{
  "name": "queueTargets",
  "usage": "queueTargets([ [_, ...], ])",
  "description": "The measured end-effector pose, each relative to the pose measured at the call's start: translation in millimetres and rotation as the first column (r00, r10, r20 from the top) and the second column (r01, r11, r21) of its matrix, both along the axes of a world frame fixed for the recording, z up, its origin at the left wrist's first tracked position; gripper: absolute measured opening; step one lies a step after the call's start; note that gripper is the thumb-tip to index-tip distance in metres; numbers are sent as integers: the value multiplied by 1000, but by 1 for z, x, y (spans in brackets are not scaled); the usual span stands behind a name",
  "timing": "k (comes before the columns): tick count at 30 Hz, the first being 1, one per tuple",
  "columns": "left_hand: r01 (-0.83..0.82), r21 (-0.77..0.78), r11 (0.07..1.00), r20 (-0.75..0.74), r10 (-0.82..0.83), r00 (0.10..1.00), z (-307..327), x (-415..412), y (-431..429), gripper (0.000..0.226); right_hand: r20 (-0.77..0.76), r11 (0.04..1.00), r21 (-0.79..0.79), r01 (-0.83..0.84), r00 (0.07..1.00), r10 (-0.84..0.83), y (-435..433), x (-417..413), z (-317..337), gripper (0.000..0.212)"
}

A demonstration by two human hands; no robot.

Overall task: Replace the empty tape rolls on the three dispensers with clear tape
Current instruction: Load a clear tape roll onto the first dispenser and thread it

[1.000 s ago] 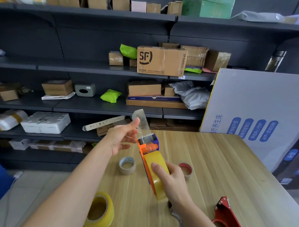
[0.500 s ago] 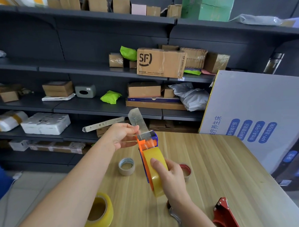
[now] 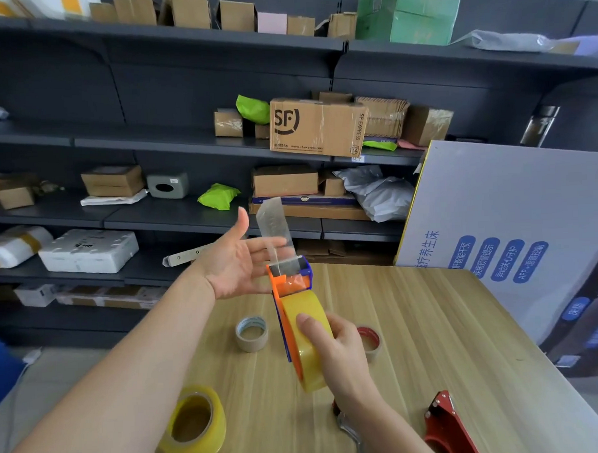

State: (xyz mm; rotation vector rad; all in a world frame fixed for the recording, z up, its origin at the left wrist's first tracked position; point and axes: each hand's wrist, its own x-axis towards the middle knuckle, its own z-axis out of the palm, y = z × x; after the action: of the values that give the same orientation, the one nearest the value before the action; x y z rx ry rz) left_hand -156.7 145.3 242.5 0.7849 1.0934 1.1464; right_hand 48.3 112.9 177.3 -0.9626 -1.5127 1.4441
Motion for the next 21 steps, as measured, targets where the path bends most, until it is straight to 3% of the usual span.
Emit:
queueTargets([
  [3, -151, 40, 988, -145, 155, 977, 16, -1, 6, 72, 33, 1000, -3, -14, 999, 14, -4, 2, -5, 40],
  [6, -280, 148, 949, -400, 316, 860, 29, 3, 9, 23, 50, 1000, -16, -19, 999, 20, -6, 3, -9, 40],
  [8, -331, 200, 922, -496, 387, 777, 32, 3, 12, 6, 54, 1000, -8, -31, 998, 31, -8, 4, -9, 46],
  [13, -394, 238, 888, -493, 460, 739, 35, 3, 14, 6, 13, 992, 19, -124, 992, 123, -10, 9, -1, 47],
  [21, -467, 258, 846, -476, 532, 701, 50, -6, 21, 6, -30, 966, 83, -244, 968, 248, -17, 16, 24, 21],
])
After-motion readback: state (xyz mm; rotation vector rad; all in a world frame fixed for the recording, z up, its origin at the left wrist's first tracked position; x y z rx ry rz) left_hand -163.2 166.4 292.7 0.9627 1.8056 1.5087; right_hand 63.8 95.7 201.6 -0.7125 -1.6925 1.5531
